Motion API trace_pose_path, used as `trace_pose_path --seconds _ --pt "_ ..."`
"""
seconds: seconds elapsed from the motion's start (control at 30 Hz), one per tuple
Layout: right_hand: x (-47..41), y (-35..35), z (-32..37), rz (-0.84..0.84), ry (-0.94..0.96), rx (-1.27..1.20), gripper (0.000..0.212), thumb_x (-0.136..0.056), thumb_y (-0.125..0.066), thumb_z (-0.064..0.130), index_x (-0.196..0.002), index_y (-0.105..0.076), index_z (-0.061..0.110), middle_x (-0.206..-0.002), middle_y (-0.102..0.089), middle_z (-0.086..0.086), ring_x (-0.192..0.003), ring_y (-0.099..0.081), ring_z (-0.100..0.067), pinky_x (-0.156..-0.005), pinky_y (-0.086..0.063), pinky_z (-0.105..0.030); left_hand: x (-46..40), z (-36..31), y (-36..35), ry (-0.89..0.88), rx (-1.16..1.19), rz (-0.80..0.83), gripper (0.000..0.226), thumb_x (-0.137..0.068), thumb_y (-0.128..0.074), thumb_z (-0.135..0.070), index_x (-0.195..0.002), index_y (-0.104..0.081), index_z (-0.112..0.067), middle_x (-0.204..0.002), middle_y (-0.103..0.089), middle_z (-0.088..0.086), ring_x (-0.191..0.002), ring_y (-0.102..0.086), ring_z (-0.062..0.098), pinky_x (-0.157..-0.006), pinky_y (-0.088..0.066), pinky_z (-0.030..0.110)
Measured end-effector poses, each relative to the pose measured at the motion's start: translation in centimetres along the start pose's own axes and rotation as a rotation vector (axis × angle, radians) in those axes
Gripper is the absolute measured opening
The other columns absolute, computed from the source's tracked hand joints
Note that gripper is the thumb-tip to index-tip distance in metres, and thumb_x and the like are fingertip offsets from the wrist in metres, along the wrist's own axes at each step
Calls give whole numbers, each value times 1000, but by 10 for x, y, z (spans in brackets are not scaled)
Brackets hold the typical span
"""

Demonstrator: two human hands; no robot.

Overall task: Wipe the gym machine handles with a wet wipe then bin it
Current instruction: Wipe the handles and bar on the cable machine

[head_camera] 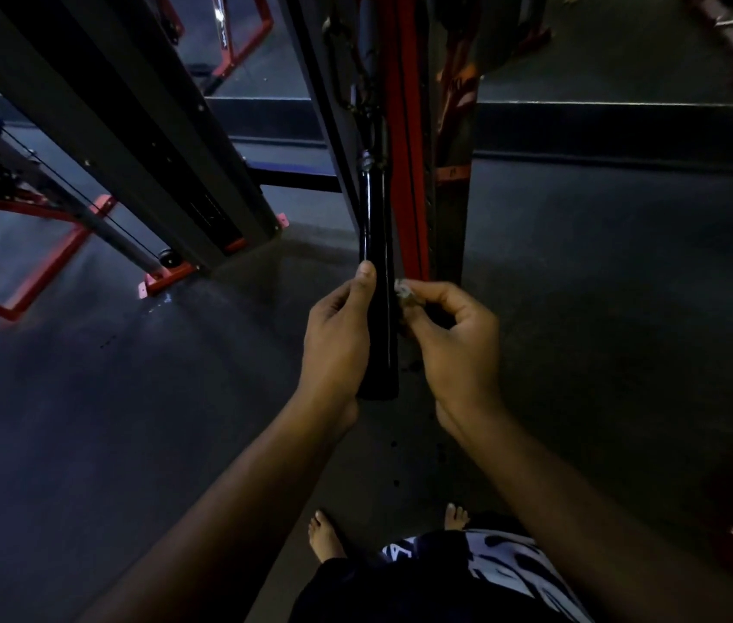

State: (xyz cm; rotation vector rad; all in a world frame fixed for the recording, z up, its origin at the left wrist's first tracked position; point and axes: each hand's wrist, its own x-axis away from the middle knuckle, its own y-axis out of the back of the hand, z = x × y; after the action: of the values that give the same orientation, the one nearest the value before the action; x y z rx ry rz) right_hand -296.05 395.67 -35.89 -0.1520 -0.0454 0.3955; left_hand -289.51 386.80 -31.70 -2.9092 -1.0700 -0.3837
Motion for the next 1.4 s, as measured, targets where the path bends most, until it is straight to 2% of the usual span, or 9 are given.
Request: trace_pose_path --seconds 0.13,0.27,0.4,0.5,0.6,0.73,0.9,1.13,1.4 --pt "-16 -1 2 18 169 122 17 -92 -68 7 -107 -73 12 -104 -72 9 -103 -67 1 -84 -55 -16 -1 0 -3 -5 15 -21 41 -106 -44 -48 -116 -73 -23 -105 -75 4 -87 -71 10 -67 -53 19" --pt "16 22 -1 187 349 310 18 -89 -63 7 -106 -71 7 -106 -69 0 -105 -66 -8 -90 -53 -20 -3 1 -2 -42 83 -40 44 -105 -48 -48 -104 -70 -10 -87 -69 13 -78 -65 32 -75 -53 45" --pt "54 44 -5 300 379 332 17 -87 -65 2 -102 -72 6 -105 -67 -2 -103 -66 -7 -88 -53 -16 -7 0 -1 -35 91 -62 44 -106 -47 -45 -101 -69 -6 -72 -64 3 -63 -60 18 -58 -49 31" --pt "46 47 1 317 466 397 21 -87 -66 2 -106 -72 8 -104 -67 -3 -102 -66 -7 -86 -54 -18 -9 -1 -5 -50 105 -32 46 -106 -47 -44 -101 -69 -4 -80 -68 15 -70 -65 24 -63 -53 34" --pt "21 42 11 294 538 467 20 -89 -67 7 -108 -72 8 -101 -67 -3 -96 -66 -9 -82 -56 -21 -9 -1 -9 -52 117 -13 43 -107 -46 -42 -82 -65 -13 -67 -61 4 -61 -58 17 -57 -47 29" --pt "-21 25 16 236 581 549 20 -90 -66 10 -109 -72 10 -101 -65 -1 -92 -62 -4 -83 -51 -13 -7 3 -11 -67 106 18 47 -107 -45 -44 -101 -66 -3 -87 -66 11 -75 -62 24 -65 -50 30" --pt "-85 -4 13 133 594 553 18 -90 -69 5 -106 -73 11 -103 -65 3 -94 -59 -1 -84 -45 -5 0 1 -12 -29 132 15 42 -108 -44 -39 -118 -68 -6 -81 -69 -3 -70 -67 6 -59 -51 18" --pt "-152 -35 15 106 592 502 16 -90 -70 7 -103 -76 15 -102 -72 1 -92 -66 -7 -81 -54 -18 2 -7 -16 105 177 -6 36 -107 -45 -43 -123 -69 -21 -112 -76 0 -104 -73 13 -83 -55 28" --pt "-120 -30 9 171 179 211 21 -95 -63 7 -111 -74 15 -108 -72 10 -102 -65 4 -91 -53 -15 3 -12 -26 165 223 -51 33 -109 -41 -41 -123 -65 -23 -106 -74 1 -79 -74 4 -55 -54 15"
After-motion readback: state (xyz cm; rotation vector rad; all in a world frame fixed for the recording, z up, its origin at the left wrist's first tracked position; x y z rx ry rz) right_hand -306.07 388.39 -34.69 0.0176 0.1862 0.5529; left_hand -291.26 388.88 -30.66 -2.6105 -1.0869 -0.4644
